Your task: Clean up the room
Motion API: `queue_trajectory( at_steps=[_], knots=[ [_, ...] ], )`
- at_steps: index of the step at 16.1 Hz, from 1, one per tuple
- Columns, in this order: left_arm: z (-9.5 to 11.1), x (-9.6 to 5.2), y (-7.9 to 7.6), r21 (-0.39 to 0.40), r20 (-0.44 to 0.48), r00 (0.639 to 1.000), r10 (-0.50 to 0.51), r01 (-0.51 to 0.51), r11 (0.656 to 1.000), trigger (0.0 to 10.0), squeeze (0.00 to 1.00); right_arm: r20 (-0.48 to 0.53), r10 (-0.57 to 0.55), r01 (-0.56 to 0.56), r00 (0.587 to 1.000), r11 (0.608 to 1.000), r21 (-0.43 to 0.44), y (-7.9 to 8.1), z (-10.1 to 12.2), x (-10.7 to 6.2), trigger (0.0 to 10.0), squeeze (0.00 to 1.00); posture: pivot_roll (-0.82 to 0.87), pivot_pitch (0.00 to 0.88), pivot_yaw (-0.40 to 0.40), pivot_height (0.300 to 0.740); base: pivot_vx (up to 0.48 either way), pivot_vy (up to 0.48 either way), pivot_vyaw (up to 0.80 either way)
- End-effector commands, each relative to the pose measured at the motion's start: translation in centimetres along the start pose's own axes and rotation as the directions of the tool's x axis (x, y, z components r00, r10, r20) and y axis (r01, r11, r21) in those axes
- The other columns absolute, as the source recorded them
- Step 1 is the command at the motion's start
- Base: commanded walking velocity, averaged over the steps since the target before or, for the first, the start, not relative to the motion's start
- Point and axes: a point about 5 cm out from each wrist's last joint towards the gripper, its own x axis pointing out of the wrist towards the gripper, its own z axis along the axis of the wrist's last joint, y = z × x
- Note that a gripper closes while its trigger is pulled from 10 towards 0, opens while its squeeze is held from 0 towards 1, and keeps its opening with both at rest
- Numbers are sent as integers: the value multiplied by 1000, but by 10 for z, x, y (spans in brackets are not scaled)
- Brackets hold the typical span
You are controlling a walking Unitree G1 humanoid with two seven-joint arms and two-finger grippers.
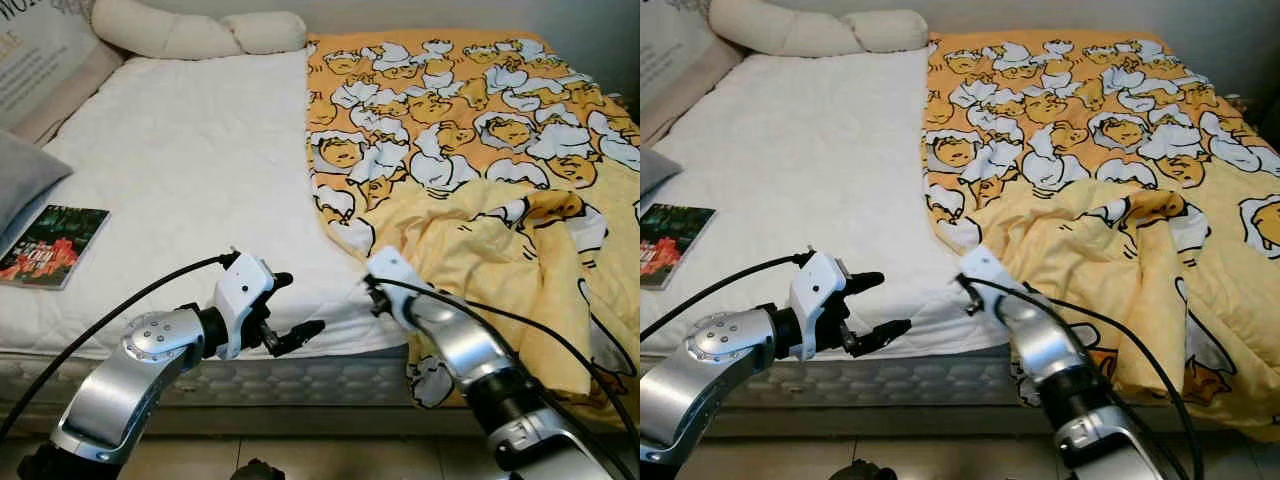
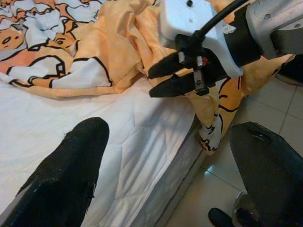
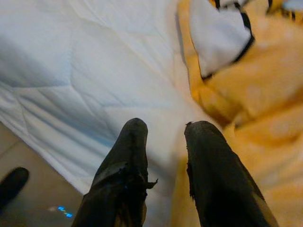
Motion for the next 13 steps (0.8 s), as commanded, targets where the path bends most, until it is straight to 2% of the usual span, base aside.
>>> queue_trajectory(
  at_steps=[1,2,3,7,11,13],
  knots=[
    [-1,0,0,12,-11,1000,5,-5,1000,10000,0,2,-24,24,1000,998,-50,0,10,-1,10000,1000,28,0,73,740,0,0,0],
    [-2,0,-1,13,-18,1000,-6,6,1000,10000,306,-17,-41,39,999,994,-107,3,12,0,10000,1000,28,0,73,740,0,0,0],
    [-2,2,-4,25,-18,1000,-22,22,999,10000,1000,-42,-73,65,996,985,-159,6,13,1,10000,1000,28,0,70,740,0,0,0],
    [0,4,-4,37,-14,1000,-22,22,999,10000,1000,-77,-133,115,988,972,-204,9,14,5,10000,1000,34,0,72,740,0,0,0],
    [0,2,-3,36,-19,999,-26,27,999,10000,1000,-115,-203,168,972,950,-263,4,2,11,10000,1000,40,0,78,740,0,0,0],
    [0,2,-3,33,-17,999,-28,29,999,10000,1000,-139,-225,183,964,947,-262,0,-7,13,10000,1000,39,0,81,740,0,0,0]
  ],
)
